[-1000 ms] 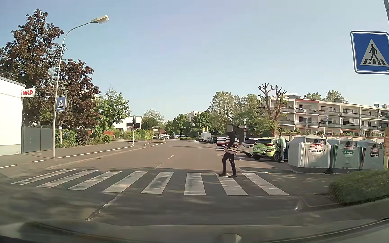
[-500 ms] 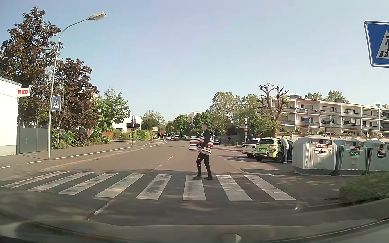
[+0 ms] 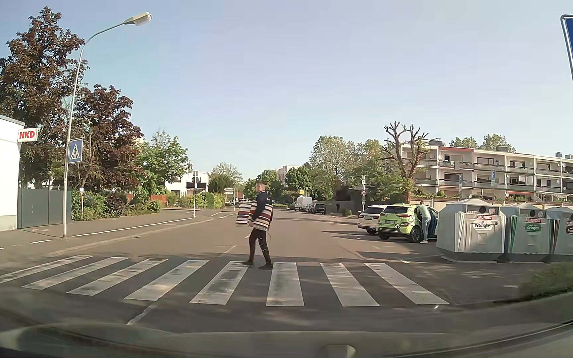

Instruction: Follow the waypoints while adhering to traffic rules and regulations

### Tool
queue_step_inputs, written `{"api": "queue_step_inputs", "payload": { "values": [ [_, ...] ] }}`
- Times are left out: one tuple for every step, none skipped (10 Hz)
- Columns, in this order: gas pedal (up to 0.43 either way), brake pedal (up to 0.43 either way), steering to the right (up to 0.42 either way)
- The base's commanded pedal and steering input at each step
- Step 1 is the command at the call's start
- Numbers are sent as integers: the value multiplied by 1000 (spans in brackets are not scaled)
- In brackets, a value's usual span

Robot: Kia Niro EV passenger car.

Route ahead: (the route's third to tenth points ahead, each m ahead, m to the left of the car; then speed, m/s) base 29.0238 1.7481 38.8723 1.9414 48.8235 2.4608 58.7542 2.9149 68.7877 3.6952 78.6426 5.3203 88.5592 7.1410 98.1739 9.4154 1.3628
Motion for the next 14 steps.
{"api": "queue_step_inputs", "payload": {
  "values": [
    [59, 30, -10],
    [59, 30, -10],
    [0, 30, -9],
    [0, 30, -9],
    [0, 61, -9],
    [0, 134, -9],
    [0, 195, -9],
    [0, 220, -9],
    [0, 244, -9],
    [0, 268, -9],
    [0, 280, -9],
    [0, 280, -8],
    [0, 280, -9],
    [0, 280, -9]
  ]
}}
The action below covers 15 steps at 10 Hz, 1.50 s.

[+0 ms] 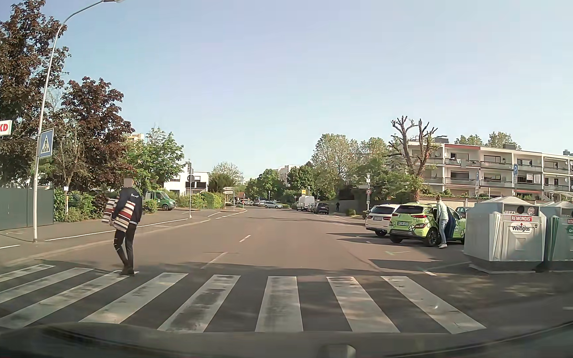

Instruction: Follow the waypoints while adhering to traffic rules and regulations

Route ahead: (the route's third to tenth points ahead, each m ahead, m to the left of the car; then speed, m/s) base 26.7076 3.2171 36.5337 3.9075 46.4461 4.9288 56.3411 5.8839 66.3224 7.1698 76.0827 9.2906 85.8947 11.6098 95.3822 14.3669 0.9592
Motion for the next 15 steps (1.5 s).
{"api": "queue_step_inputs", "payload": {
  "values": [
    [0, 280, -8],
    [0, 280, -8],
    [0, 280, -8],
    [0, 274, -9],
    [0, 268, -9],
    [0, 232, -9],
    [0, 177, -9],
    [0, 55, -8],
    [0, 30, -9],
    [0, 30, -9],
    [0, 30, -9],
    [0, 30, -9],
    [0, 30, -9],
    [0, 30, -9],
    [0, 30, -10]
  ]
}}
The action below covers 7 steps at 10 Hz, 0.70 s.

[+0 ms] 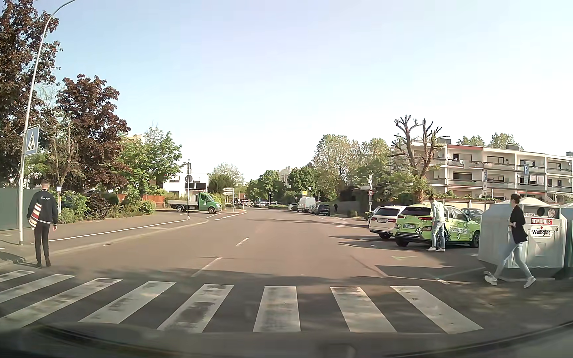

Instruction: Follow the waypoints while adhering to traffic rules and regulations

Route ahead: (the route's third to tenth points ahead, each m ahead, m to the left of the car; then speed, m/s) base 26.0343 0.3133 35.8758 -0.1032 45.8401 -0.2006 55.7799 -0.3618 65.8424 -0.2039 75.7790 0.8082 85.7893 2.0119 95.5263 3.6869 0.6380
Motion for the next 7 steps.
{"api": "queue_step_inputs", "payload": {
  "values": [
    [0, 30, -10],
    [0, 30, -10],
    [0, 30, -10],
    [20, 30, -10],
    [67, 30, -11],
    [98, 30, -13],
    [130, 30, -14]
  ]
}}
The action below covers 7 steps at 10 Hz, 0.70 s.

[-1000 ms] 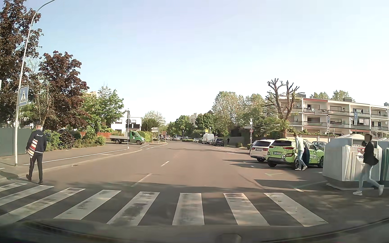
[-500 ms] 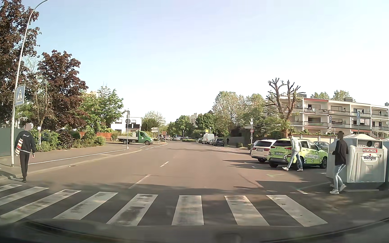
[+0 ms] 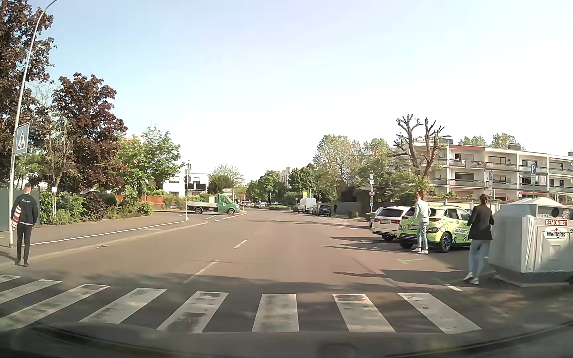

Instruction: Follow the waypoints while adhering to traffic rules and regulations

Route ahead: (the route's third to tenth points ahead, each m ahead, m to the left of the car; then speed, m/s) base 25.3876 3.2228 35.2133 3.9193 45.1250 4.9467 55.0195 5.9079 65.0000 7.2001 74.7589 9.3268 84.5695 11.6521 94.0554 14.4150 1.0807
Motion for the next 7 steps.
{"api": "queue_step_inputs", "payload": {
  "values": [
    [157, 24, -15],
    [177, 30, -15],
    [189, 30, -15],
    [197, 30, -15],
    [209, 30, -15],
    [220, 30, -15],
    [220, 30, -15]
  ]
}}
